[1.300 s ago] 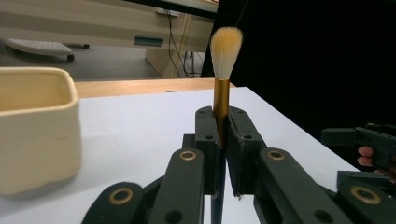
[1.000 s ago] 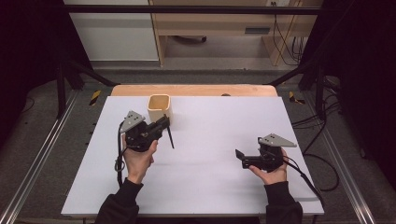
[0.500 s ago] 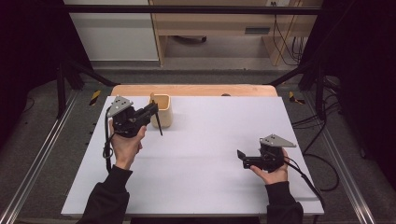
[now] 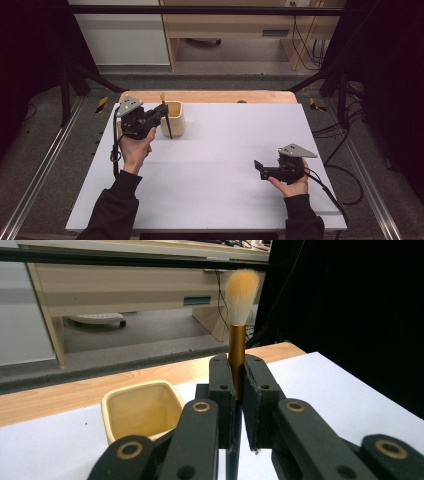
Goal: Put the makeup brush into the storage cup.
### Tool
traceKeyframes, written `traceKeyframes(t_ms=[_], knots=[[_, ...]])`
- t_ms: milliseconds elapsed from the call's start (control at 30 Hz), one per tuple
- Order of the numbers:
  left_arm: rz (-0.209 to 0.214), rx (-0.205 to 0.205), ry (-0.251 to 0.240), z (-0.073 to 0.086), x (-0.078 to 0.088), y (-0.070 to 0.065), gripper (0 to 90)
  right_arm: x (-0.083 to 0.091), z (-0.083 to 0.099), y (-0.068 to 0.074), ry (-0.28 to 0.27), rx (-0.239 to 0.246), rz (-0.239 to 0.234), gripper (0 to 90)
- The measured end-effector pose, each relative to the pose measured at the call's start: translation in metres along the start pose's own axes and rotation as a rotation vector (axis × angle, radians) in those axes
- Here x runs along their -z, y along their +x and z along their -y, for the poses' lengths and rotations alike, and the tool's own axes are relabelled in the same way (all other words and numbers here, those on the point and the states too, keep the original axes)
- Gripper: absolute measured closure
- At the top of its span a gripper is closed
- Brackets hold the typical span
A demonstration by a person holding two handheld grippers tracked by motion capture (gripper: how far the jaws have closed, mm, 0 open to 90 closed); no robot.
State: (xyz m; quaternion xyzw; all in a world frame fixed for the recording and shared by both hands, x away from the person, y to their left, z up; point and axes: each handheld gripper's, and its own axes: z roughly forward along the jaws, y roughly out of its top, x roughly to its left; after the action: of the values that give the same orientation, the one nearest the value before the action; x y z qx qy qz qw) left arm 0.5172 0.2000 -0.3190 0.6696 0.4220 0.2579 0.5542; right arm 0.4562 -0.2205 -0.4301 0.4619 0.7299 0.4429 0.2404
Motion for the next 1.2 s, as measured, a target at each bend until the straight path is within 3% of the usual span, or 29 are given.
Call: traceKeyframes(t_ms=[800, 1200], knots=[[-0.048, -0.005, -0.023, -0.031, -0.022, 0.024, 83.3, -0.001, 0.0, -0.002, 0.005, -0.01, 0.011, 0.4], [-0.066, -0.009, -0.017, -0.029, -0.039, 0.036, 83.4, -0.003, 0.001, -0.002, 0.009, -0.005, 0.007, 0.4]])
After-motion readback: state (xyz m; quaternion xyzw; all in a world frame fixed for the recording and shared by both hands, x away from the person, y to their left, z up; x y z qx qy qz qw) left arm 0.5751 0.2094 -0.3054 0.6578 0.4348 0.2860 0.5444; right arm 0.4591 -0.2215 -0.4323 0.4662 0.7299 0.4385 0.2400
